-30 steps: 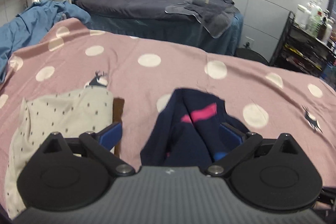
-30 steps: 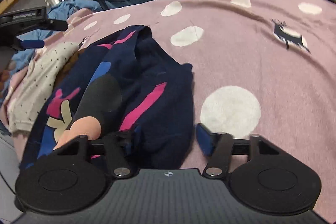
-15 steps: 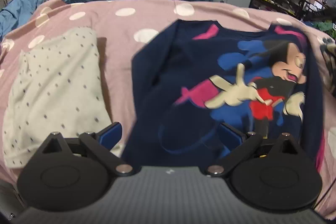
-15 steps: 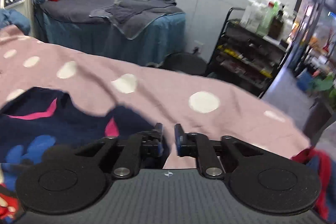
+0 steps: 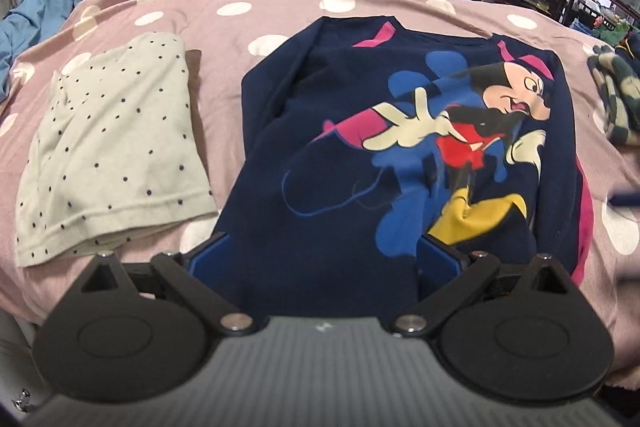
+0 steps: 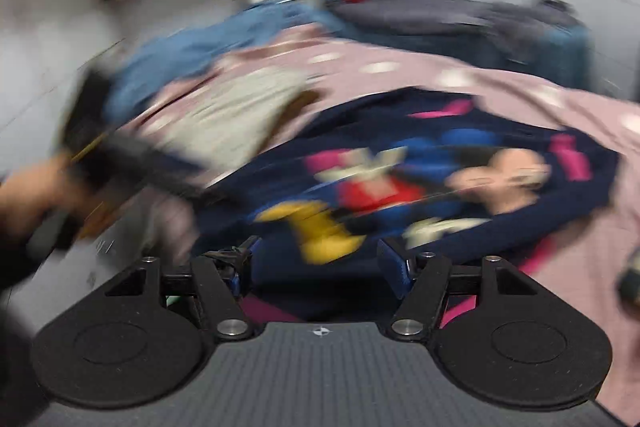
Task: Fold small clothes
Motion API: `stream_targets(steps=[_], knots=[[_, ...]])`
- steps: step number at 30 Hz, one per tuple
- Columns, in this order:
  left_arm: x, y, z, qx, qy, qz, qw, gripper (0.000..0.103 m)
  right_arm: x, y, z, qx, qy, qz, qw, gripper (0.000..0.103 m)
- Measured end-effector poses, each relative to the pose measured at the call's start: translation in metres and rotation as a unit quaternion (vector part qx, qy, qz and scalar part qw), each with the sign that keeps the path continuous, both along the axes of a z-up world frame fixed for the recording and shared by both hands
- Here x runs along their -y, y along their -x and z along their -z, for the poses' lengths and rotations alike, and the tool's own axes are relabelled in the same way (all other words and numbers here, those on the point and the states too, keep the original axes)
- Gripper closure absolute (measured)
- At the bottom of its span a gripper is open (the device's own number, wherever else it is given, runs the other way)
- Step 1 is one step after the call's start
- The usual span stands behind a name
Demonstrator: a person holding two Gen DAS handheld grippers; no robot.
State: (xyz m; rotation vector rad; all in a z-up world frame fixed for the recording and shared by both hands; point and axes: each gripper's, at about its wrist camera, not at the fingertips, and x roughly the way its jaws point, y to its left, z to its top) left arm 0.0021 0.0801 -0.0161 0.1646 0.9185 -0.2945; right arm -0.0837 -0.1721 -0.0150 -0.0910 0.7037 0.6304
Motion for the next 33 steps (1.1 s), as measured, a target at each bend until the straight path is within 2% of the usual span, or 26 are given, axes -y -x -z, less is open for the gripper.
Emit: stream_targets(steps=[2,5,7,9,12,15,17,19,22,23,24,26,27,28,29,30,32,33], knots=[[0.002,0.001,0.002,-0.006,-0.005,-0.006,1.0,0.003,-0.025,0.006,0.011,0.013,0.057,-0.042,0.997,0.001],[0.002,0.004,0.001,-0.009,0.009,-0.012,0.9999,0.003,-0.056,0.004,0.033,0.009,0.132,-0.087,0.987,0.015],[0.003,0.006,0.0,-0.01,0.008,-0.013,0.9998,0.003,-0.062,-0.003,0.045,0.004,0.168,-0.087,0.982,0.074],[0.004,0.008,0.001,-0.011,0.003,-0.014,0.9998,0.003,-0.055,-0.005,0.048,-0.002,0.174,-0.078,0.982,0.091],[0.002,0.01,0.001,-0.012,0.004,-0.016,0.9998,0.003,-0.019,0.002,0.02,-0.009,0.125,-0.02,0.992,0.094],[0.0,0.01,0.002,-0.013,0.005,-0.018,0.9997,0.003,0.039,0.017,-0.014,-0.004,0.128,0.075,0.989,0.094],[-0.001,0.011,0.002,-0.015,0.007,-0.016,0.9997,0.003,0.083,0.029,-0.03,-0.022,0.16,0.146,0.976,0.094],[0.002,0.012,0.002,-0.017,0.01,-0.008,0.9998,0.003,0.123,0.046,-0.04,-0.035,0.209,0.219,0.952,0.094],[0.01,0.013,0.005,-0.021,0.004,0.01,0.9997,0.003,0.165,0.067,-0.043,-0.053,0.26,0.294,0.918,0.094],[0.013,0.013,0.007,-0.024,0.003,0.014,0.9996,0.003,0.174,0.068,-0.039,-0.075,0.275,0.305,0.909,0.093],[0.014,0.013,0.01,-0.028,0.004,0.016,0.9995,0.003,0.177,0.068,-0.034,-0.087,0.28,0.303,0.907,0.089],[0.016,0.013,0.012,-0.034,0.009,0.018,0.9992,0.003,0.167,0.071,-0.033,-0.054,0.275,0.291,0.915,0.067],[0.016,0.014,0.013,-0.034,0.011,0.018,0.9992,0.003,0.158,0.071,-0.035,-0.035,0.262,0.283,0.922,0.041],[0.016,0.015,0.013,-0.035,0.01,0.018,0.9992,0.003,0.148,0.069,-0.04,-0.008,0.241,0.275,0.931,0.007],[0.017,0.015,0.013,-0.036,0.009,0.02,0.9991,0.003,0.137,0.069,-0.046,0.021,0.208,0.264,0.941,0.0],[0.017,0.015,0.013,-0.036,0.008,0.021,0.9991,0.003,0.127,0.064,-0.049,0.035,0.164,0.245,0.955,0.0],[0.018,0.016,0.013,-0.038,0.007,0.02,0.9991,0.003,0.106,0.04,-0.043,0.009,0.087,0.195,0.977,0.0],[0.017,0.017,0.012,-0.039,0.007,0.019,0.999,0.003,0.096,0.029,-0.035,-0.002,0.065,0.182,0.981,0.0]])
